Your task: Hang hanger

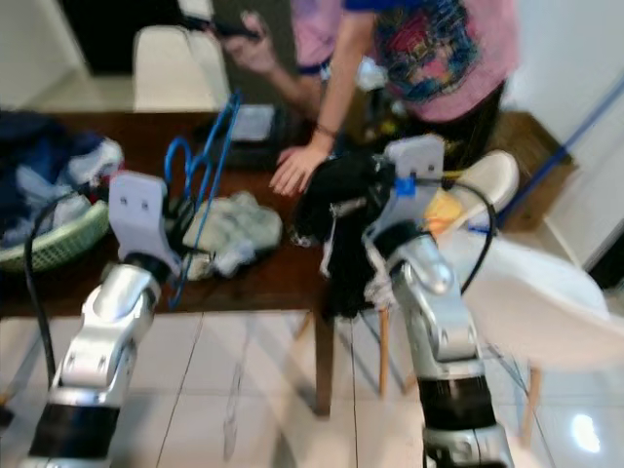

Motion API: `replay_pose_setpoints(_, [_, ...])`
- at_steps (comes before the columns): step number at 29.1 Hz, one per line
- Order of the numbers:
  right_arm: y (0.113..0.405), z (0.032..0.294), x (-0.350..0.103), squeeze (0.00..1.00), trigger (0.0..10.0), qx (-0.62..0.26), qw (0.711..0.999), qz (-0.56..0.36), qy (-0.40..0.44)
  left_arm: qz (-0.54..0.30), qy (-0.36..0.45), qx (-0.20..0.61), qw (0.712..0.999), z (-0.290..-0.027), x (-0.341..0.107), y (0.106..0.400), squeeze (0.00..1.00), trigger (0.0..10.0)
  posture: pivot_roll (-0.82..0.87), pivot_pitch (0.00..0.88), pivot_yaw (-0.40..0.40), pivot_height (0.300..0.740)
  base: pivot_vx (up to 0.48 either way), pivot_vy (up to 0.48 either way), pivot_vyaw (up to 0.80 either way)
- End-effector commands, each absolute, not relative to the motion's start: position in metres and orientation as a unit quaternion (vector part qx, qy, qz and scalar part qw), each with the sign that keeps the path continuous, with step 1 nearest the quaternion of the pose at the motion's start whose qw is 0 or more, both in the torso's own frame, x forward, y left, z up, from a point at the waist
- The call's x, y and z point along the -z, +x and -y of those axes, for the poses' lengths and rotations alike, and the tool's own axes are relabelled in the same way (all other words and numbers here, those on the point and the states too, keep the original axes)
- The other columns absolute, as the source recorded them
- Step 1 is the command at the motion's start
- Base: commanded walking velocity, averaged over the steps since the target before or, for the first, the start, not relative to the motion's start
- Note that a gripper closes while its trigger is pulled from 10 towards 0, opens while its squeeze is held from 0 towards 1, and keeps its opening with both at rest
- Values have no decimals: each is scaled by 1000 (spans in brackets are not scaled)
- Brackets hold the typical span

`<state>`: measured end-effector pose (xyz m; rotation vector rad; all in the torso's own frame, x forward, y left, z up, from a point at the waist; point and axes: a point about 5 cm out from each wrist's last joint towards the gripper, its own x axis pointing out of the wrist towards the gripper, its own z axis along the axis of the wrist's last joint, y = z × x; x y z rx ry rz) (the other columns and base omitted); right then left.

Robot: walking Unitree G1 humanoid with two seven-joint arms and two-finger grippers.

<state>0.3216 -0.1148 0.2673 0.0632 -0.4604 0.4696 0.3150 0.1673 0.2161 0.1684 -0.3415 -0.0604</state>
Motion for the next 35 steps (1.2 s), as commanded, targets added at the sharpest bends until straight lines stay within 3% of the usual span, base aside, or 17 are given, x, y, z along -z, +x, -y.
replay_pose_setpoints(1, [320, 107, -271, 0, 10000, -245, 941, 229, 36, 170, 93, 23, 981, -173, -219, 314, 0, 10000, 56, 96, -24, 740, 480, 0, 800])
replay_pose_setpoints(9, [318, 90, -277, 0, 10000, -280, 934, 220, 2, 171, 92, 27, 981, -170, -219, 314, 0, 10000, 52, 95, -25, 740, 480, 0, 100])
replay_pose_setpoints(13, [318, 74, -258, 0, 10000, -321, 931, 144, -96, 168, 73, 74, 980, -156, -219, 314, 0, 10000, 55, 93, -29, 740, 69, 0, 0])
replay_pose_setpoints(18, [314, 75, -238, 0, 10000, -349, 913, 91, -192, 183, 59, 140, 971, -139, -229, 310, 0, 10000, 53, 90, -26, 740, 0, 0, 0])
replay_pose_setpoints(27, [306, 83, -233, 0, 10000, -392, 891, 75, -215, 207, 41, 176, 961, -135, -244, 307, 0, 10000, 54, 84, -23, 740, 0, 0, 0])
replay_pose_setpoints(28, [305, 85, -232, 1000, 10000, -392, 890, 68, -224, 210, 37, 193, 958, -134, -247, 306, 0, 10000, 52, 82, -22, 740, 0, 0, 0])
replay_pose_setpoints(35, [310, 93, -225, 1000, 10000, -360, 893, 43, -268, 232, 34, 289, 928, -134, -274, 296, 0, 10000, 55, 86, -21, 740, 0, 0, 0])
